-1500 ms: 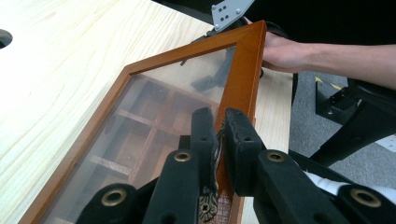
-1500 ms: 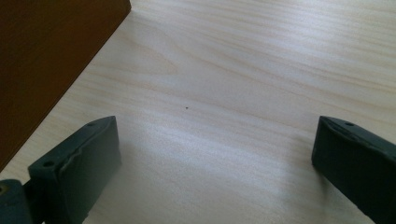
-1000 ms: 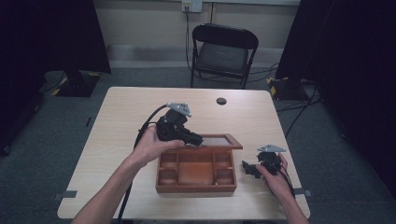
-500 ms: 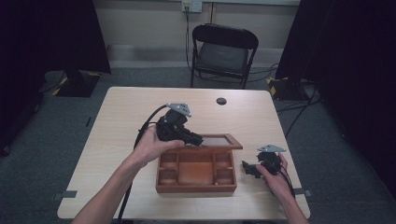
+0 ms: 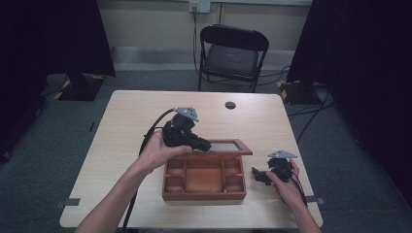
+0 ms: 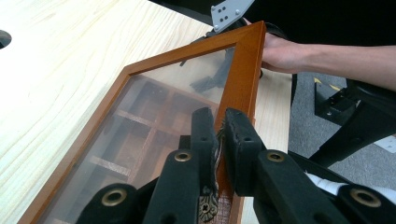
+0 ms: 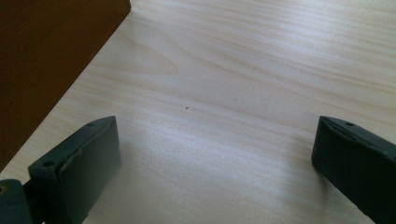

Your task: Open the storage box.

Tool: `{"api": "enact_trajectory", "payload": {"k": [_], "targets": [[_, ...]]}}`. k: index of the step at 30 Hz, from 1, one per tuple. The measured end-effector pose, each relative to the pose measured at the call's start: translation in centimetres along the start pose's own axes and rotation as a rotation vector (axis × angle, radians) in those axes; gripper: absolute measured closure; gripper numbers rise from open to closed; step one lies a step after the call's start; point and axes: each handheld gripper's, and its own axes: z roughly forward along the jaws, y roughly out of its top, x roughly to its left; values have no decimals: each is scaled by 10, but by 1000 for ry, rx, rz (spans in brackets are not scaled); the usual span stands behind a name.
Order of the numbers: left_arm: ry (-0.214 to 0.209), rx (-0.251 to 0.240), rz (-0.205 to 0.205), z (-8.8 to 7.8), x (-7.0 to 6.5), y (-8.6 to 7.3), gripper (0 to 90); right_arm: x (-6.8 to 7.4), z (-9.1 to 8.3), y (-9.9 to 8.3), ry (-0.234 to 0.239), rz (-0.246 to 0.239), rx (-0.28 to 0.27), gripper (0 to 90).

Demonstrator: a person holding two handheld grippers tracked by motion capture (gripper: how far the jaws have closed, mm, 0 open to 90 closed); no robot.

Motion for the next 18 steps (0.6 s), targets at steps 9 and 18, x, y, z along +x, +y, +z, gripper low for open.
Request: {"api": "enact_trajectory", "payload": {"k": [9,18], "targets": [[0,-3,-6,0,0,0,826,0,0,0,-1,0,0,5],[3,-1,-4,0,0,0,826,0,0,0,0,0,0,5]]}}
